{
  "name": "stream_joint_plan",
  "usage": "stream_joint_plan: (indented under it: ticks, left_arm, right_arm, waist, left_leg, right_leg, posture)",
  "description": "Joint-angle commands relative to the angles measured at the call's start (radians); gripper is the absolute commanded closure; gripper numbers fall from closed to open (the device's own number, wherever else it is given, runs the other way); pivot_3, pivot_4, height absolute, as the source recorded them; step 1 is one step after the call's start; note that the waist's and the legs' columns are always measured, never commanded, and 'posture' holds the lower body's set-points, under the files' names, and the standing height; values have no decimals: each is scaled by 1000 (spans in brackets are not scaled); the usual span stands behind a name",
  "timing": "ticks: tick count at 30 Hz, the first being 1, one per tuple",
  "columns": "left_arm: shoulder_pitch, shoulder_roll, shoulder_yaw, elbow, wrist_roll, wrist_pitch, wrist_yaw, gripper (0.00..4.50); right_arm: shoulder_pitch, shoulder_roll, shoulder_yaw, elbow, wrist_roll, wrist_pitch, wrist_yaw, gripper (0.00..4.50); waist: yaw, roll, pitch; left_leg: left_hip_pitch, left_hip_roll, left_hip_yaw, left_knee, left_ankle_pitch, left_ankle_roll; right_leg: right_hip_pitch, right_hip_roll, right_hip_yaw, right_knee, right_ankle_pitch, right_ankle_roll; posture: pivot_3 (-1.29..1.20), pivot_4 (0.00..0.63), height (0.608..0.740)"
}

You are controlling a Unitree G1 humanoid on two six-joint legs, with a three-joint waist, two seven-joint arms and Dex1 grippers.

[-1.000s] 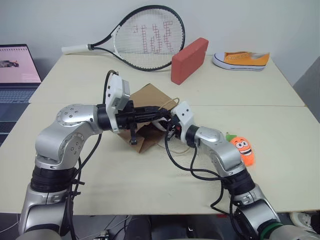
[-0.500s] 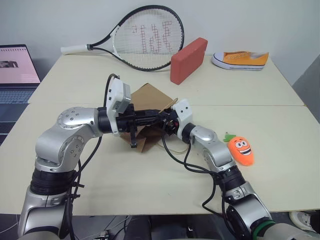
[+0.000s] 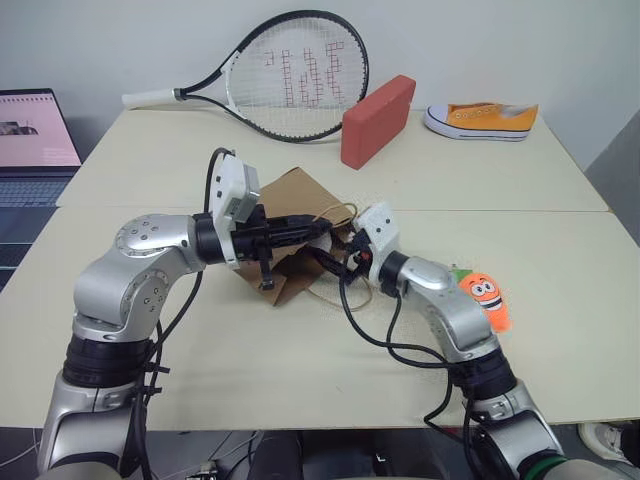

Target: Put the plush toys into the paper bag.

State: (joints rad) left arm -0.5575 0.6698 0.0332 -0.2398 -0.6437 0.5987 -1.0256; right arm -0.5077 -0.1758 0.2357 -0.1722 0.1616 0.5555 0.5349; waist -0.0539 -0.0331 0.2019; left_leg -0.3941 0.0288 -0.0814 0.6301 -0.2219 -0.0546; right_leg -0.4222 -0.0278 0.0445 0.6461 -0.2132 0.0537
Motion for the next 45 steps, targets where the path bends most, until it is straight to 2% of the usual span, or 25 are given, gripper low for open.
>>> stream_joint_plan:
  ticks: [1,6,9,13,17,20,23,29,32,34,43,45]
  left_arm:
    - [-14,-6,24,-15,-3,-24,9,4500]
    - [-9,-17,24,-12,-4,-29,18,4500]
    - [-4,-20,23,-12,-3,-36,17,4500]
    - [-2,-20,24,-12,-3,-41,16,4500]
    - [-2,-21,13,-11,3,-48,6,4500]
    - [-3,-21,10,-10,5,-52,4,4500]
    - [-4,-22,7,-7,5,-55,3,4500]
    - [-7,-18,7,-6,8,-55,2,4500]
    - [-7,-15,9,-7,9,-54,3,4500]
    - [-5,-12,12,-9,10,-53,4,4500]
    - [6,-3,22,-16,6,-50,9,4500]
    - [5,-2,24,-14,5,-50,8,4500]
  right_arm:
    - [16,-77,-58,-160,92,118,62,25]
    - [57,-264,-174,-325,221,252,151,25]
    - [107,-397,-302,-368,295,306,205,25]
    - [192,-537,-456,-323,280,282,203,25]
    - [365,-664,-528,-283,238,201,264,25]
    - [463,-701,-583,-252,249,181,292,25]
    - [512,-688,-612,-201,265,192,281,25]
    - [559,-657,-556,-129,244,181,257,25]
    - [546,-643,-534,-106,239,184,238,594]
    - [529,-633,-519,-89,241,188,228,1175]
    - [506,-631,-500,-109,263,192,237,4329]
    - [488,-631,-497,-128,272,193,238,4494]
  waist:
    - [2,0,0]
    - [7,0,0]
    - [11,0,0]
    - [18,0,0]
    - [23,0,0]
    - [21,0,0]
    - [19,0,0]
    - [20,0,0]
    - [20,0,0]
    - [20,0,0]
    - [20,0,0]
    - [20,0,0]
  left_leg:
    - [0,0,0,0,0,0]
    - [0,0,0,0,0,0]
    - [0,0,0,0,0,0]
    - [0,0,1,0,0,0]
    - [0,0,1,0,0,0]
    - [0,0,1,0,0,0]
    - [0,0,2,1,0,0]
    - [1,0,2,2,0,0]
    - [0,0,2,2,0,0]
    - [1,0,2,2,0,0]
    - [1,0,2,3,0,0]
    - [1,0,2,3,0,0]
  right_leg:
    - [0,0,0,0,0,0]
    - [0,0,0,0,0,-1]
    - [0,0,0,-1,-1,-1]
    - [0,0,1,-1,-2,-2]
    - [1,0,1,-1,-4,-6]
    - [0,0,2,-1,-4,-6]
    - [1,0,2,-1,-4,-6]
    - [2,1,3,-1,-4,-6]
    - [2,1,3,-1,-4,-6]
    - [1,1,3,-1,-4,-6]
    - [2,1,4,-1,-4,-6]
    - [2,2,4,-1,-4,-6]
  posture:
    - [0,150,740]
    - [0,150,740]
    - [0,150,740]
    - [0,150,740]
    - [0,150,740]
    - [0,150,740]
    - [0,150,740]
    - [0,150,740]
    - [0,150,740]
    - [0,150,740]
    - [0,150,740]
    - [0,150,740]
